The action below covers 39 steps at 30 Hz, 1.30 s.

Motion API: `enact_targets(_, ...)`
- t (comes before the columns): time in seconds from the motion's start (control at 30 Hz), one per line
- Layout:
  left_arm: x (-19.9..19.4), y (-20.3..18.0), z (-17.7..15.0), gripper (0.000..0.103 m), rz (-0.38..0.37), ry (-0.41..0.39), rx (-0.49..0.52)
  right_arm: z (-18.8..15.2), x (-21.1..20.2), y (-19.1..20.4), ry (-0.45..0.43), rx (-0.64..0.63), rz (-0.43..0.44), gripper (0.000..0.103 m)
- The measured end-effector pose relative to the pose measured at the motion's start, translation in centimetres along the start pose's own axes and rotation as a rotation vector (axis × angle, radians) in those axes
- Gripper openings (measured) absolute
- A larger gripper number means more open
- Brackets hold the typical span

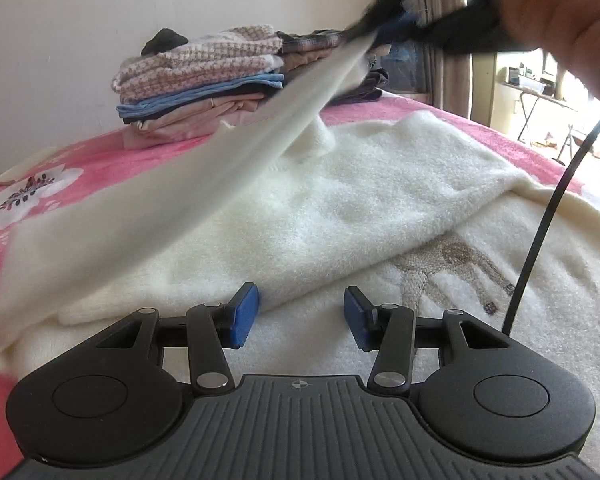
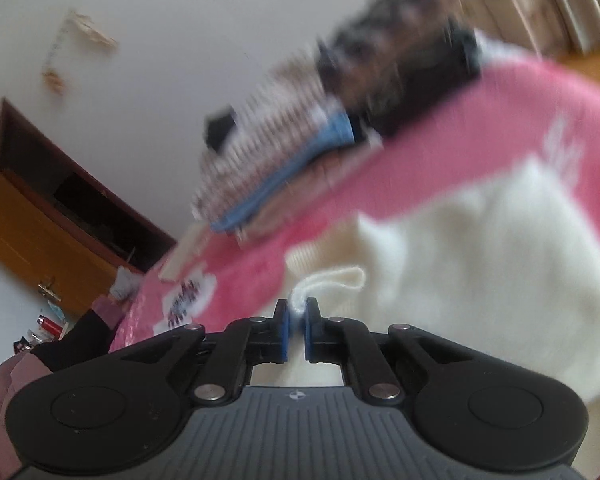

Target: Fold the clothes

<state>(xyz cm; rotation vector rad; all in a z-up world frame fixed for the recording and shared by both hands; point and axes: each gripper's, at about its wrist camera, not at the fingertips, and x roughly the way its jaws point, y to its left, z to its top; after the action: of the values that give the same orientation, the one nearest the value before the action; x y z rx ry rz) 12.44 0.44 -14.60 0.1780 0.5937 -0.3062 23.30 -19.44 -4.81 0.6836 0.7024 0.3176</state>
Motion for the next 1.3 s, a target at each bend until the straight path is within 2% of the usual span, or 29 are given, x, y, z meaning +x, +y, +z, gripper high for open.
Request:
enact_targets(0.1,0.0,-0.1,0.0,0.047,0.006,0.003,0.001,1.5,-3.1,0.4,-0.083,-0.062,-0.013,0.007)
enact_targets(0.2,0.1,-0.1,0.0,0.047,0.011,0.006,0.004,2.6,-5.0,0.0,-0.132,-0.118,-0.062,0.007)
enact_targets(0.37,0.1,-0.1,0.0,0.047,0.012,0.007,0.007,3.6,-6.0,-1.5,-0.137,-0.116,-0.106,0.007)
enact_targets(0.53,0.1,0.0,0.0,0.048,0.012,0.007,0.008,4.5,-6.9,-0.8,-0.171,-0.176,-0.095,0.006)
enact_targets(0.73,0.1,0.0,-0.1,0.048,0.013,0.008,0.009,4.6,-4.9,-2.1,-0.088,-0.194,-0.161,0.007)
enact_targets(0.87,0.0,0.0,-0.1,0.048,0.011,0.01,0.01,4.7,-5.6,-1.9,-0.109,-0.238,-0.142,0.006)
enact_targets(0.97,0.0,0.1,-0.1,0.048,0.012,0.01,0.009,3.4,-5.3,-3.4,-0.079,-0.262,-0.198,0.007)
enact_targets(1.07,0.0,-0.1,-0.2,0.048,0.015,0.009,0.014,1.3,-2.9,-7.2,0.047,-0.292,-0.321,0.008)
enact_targets(1.17,-0.1,0.0,-0.2,0.049,0.015,0.011,0.016,-0.2,-1.8,-10.5,0.128,-0.237,-0.354,0.011)
enact_targets(1.2,-0.2,0.0,-0.2,0.05,0.016,0.012,0.014,-0.1,-2.4,-10.5,0.116,-0.226,-0.352,0.013)
enact_targets(1.3,-0.6,0.2,-0.2,0.051,0.019,0.015,0.005,0.4,-3.8,-9.0,0.044,-0.26,-0.426,0.015)
